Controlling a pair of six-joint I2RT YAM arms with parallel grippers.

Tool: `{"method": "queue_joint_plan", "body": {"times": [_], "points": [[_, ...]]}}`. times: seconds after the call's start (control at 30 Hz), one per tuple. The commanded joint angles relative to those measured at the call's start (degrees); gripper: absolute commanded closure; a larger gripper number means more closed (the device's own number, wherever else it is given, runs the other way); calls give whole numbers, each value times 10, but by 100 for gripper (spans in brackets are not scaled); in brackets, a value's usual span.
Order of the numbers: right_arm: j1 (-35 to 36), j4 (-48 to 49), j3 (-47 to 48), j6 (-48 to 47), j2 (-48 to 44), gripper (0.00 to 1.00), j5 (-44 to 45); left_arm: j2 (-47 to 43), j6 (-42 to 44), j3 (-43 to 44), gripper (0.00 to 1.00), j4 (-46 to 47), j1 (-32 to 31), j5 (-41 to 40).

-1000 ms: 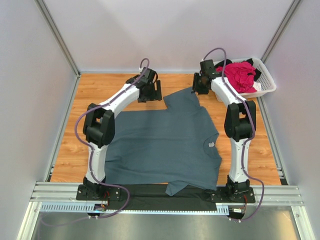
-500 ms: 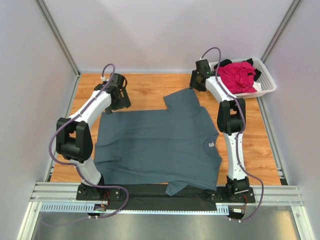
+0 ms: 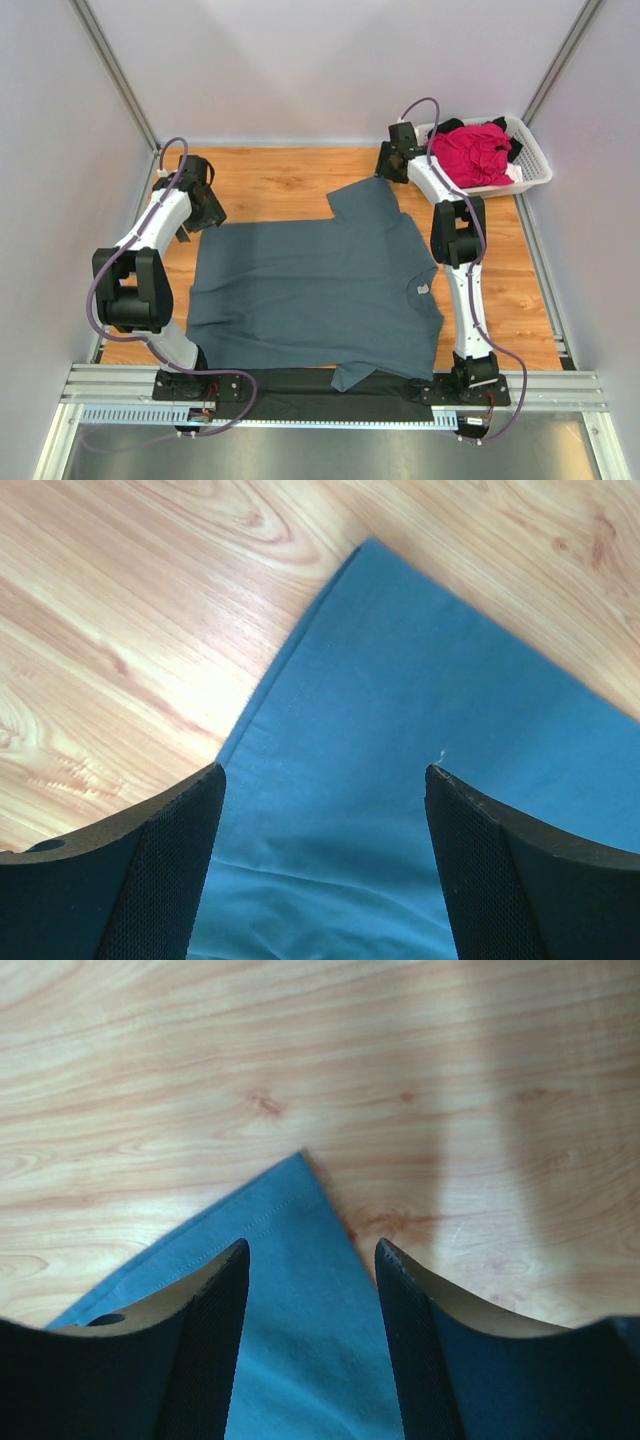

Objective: Fold and stack the t-shirts
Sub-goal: Flatten the tshirt out, then fold the tshirt

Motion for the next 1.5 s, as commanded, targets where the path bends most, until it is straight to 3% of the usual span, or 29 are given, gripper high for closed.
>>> {"method": "queue_joint_plan", "body": {"times": [0.0, 0.37, 0.67, 0.87, 1.17, 1.47], "points": [[-1, 41, 43, 14, 21, 44, 4, -26, 8, -5, 13, 17, 6, 6], [4, 15, 73, 8, 59, 52, -1, -33, 16, -8, 13, 15, 18, 9], [12, -29, 92, -30, 68, 73, 27, -23, 19, -6, 13, 13, 34, 2], [12, -33, 92, -41, 68, 100, 21, -9, 1, -7, 14, 15, 43, 14], [11, 24, 33, -47, -4, 100, -5, 65, -22, 23, 20, 18, 70, 62], [9, 39, 48, -53, -22, 100, -29, 147, 13, 85, 24, 64, 69, 70]]}}
